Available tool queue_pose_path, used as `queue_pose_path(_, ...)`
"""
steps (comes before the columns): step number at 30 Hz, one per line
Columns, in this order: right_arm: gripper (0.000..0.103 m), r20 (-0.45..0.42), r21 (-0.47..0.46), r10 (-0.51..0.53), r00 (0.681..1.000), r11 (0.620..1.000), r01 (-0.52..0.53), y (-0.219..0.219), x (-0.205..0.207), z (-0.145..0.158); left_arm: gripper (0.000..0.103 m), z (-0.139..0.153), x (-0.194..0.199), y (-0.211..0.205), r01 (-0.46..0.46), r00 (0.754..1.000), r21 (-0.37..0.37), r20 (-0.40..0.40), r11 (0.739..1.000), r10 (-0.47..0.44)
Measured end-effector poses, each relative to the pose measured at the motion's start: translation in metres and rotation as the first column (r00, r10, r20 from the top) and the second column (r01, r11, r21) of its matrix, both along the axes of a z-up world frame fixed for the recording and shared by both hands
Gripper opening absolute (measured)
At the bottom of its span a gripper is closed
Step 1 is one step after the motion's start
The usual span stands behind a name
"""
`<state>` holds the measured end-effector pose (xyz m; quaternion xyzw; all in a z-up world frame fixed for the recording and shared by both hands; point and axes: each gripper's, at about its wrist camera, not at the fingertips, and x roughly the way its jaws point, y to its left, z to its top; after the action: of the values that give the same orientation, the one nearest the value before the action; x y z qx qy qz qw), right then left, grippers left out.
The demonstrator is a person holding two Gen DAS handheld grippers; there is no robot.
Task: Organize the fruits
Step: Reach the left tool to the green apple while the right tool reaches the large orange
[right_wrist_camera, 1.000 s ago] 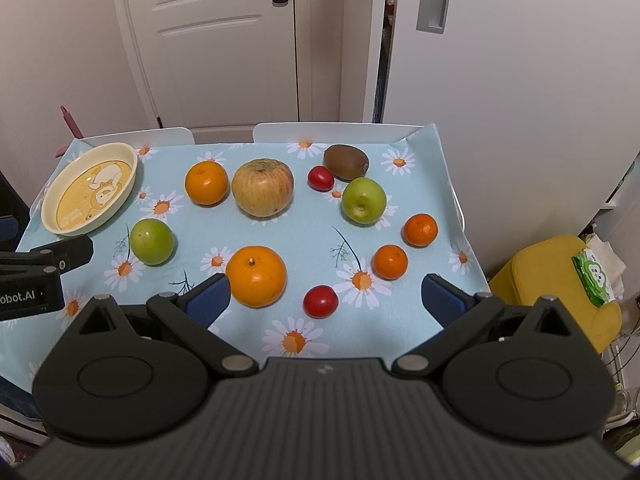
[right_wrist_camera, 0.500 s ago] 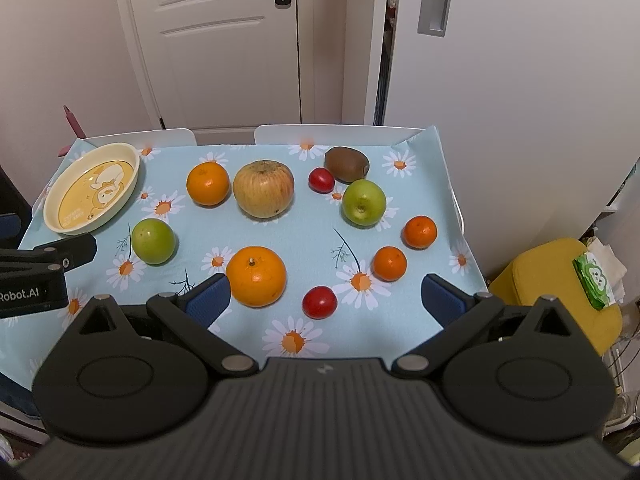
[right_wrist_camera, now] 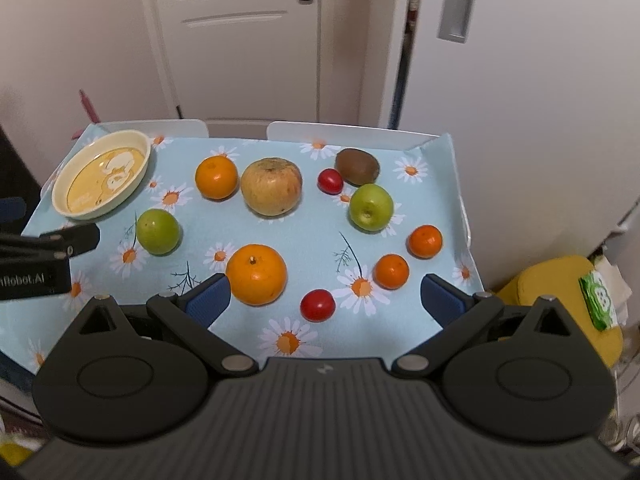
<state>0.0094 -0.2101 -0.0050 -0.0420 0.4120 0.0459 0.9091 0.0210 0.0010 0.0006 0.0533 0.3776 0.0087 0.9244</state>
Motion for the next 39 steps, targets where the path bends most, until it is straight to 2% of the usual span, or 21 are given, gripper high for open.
queue_pose_path(5,0.103,-0.008,0.026,0.080,0.997,0.996,-0.080,-0.002,0.014,-0.011,0.103,-0.009,0.008,0.001,-0.015,1.000,0.028,0.007,0.999,0.014)
queue_pose_path(10,0.103,-0.003,0.037,0.151,0.988,0.988,-0.151,0.005,0.025,-0.032,0.103,-0.027,0.019,0.008,-0.007,1.000,0.023,0.012,1.000,0.006)
queue_pose_path(16,0.103,-0.007,0.038,0.189,0.982,0.981,-0.189,0.018,0.032,-0.056,0.103,-0.050,0.031,0.012,0.076,0.997,0.050,0.030,0.996,-0.078)
queue_pose_path(23,0.103,0.028,0.043,0.219,0.975,0.975,-0.220,0.033,0.030,-0.084,0.100,-0.083,0.047,0.017,0.183,0.982,0.038,0.042,0.982,-0.184)
queue_pose_path(30,0.103,0.034,0.023,0.226,0.974,0.974,-0.226,0.043,0.037,-0.107,0.088,-0.112,0.064,0.017,0.241,0.969,0.063,0.035,0.969,-0.243)
queue_pose_path(37,0.103,0.038,0.013,0.214,0.976,0.977,-0.214,0.041,0.042,-0.118,0.073,-0.128,0.073,0.012,0.275,0.960,0.079,0.035,0.958,-0.279)
queue_pose_path(39,0.101,0.040,0.014,0.222,0.974,0.975,-0.222,0.041,0.043,-0.120,0.063,-0.130,0.073,0.010,0.279,0.959,0.088,0.034,0.956,-0.283)
